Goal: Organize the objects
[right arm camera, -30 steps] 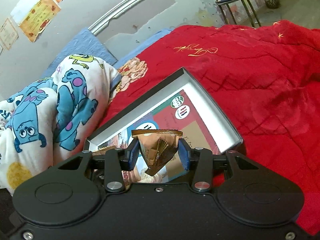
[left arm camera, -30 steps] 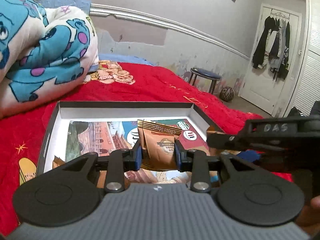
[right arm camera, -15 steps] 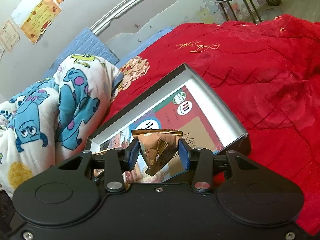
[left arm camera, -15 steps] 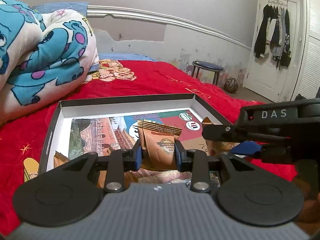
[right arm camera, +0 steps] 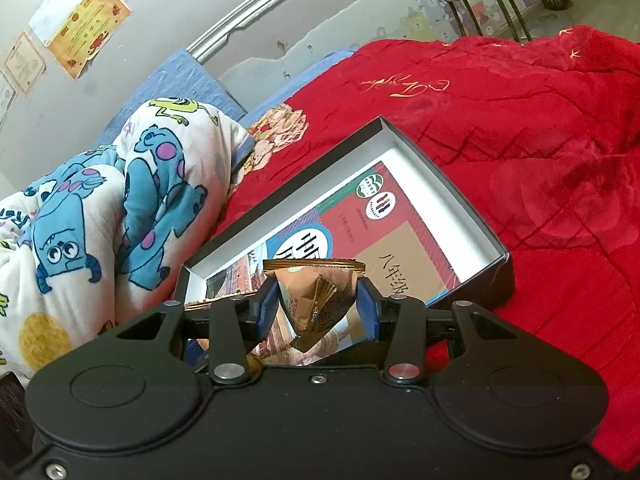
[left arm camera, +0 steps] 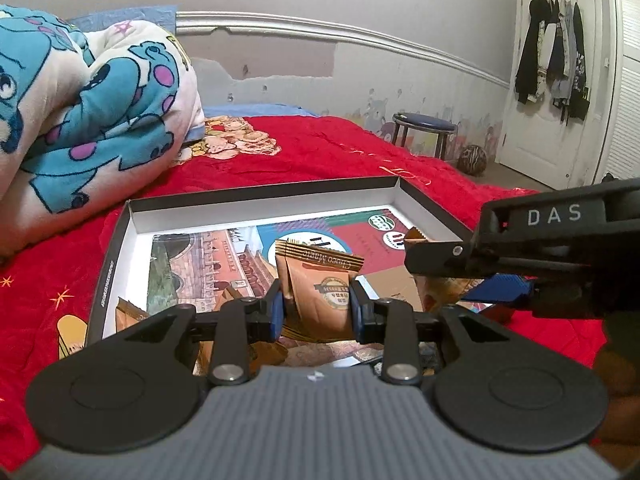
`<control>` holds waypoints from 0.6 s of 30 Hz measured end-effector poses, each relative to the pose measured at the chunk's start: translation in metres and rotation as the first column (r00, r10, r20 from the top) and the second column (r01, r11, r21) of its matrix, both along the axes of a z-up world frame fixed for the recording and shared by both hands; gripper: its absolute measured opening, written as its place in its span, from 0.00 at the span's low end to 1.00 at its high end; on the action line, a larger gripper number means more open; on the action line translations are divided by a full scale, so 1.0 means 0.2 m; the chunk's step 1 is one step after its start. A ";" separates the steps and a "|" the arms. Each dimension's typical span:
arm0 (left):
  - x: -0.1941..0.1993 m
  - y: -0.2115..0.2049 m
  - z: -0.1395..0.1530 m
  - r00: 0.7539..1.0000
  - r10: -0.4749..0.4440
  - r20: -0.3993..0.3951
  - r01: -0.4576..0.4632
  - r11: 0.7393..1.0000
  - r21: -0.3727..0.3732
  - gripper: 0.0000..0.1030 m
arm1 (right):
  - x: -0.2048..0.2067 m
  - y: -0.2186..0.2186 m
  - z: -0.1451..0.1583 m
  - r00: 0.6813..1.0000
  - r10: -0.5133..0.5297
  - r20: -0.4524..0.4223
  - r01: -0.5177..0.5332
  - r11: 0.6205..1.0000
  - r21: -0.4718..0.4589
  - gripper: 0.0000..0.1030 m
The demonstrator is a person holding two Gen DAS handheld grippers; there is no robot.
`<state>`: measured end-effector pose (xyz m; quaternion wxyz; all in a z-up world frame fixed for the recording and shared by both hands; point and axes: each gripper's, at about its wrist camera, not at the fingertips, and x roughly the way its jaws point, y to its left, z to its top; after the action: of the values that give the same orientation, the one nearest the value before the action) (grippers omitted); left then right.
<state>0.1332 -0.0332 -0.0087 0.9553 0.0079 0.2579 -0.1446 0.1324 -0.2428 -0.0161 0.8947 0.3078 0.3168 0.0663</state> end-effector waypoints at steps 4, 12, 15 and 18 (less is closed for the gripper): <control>0.00 0.00 0.00 1.000 0.000 0.003 0.000 1.000 0.010 0.36 | 0.00 0.02 0.00 1.000 0.010 0.004 -0.010 1.000 -0.020 0.40; 0.01 0.00 -0.01 1.000 -0.006 -0.007 0.006 1.000 0.014 0.36 | 0.00 0.04 0.00 1.000 0.017 0.004 -0.017 0.999 -0.031 0.40; 0.01 0.00 -0.01 1.000 -0.007 -0.005 0.007 1.000 0.018 0.36 | 0.00 0.03 0.00 1.000 0.012 -0.001 -0.012 1.000 -0.025 0.40; 0.01 0.00 -0.01 1.000 -0.007 -0.008 0.007 1.000 0.014 0.36 | 0.00 0.02 0.00 1.000 0.011 -0.001 -0.011 1.000 -0.017 0.40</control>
<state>0.1347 -0.0336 -0.0100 0.9537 0.0150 0.2625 -0.1463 0.1326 -0.2381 -0.0171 0.8968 0.2986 0.3193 0.0685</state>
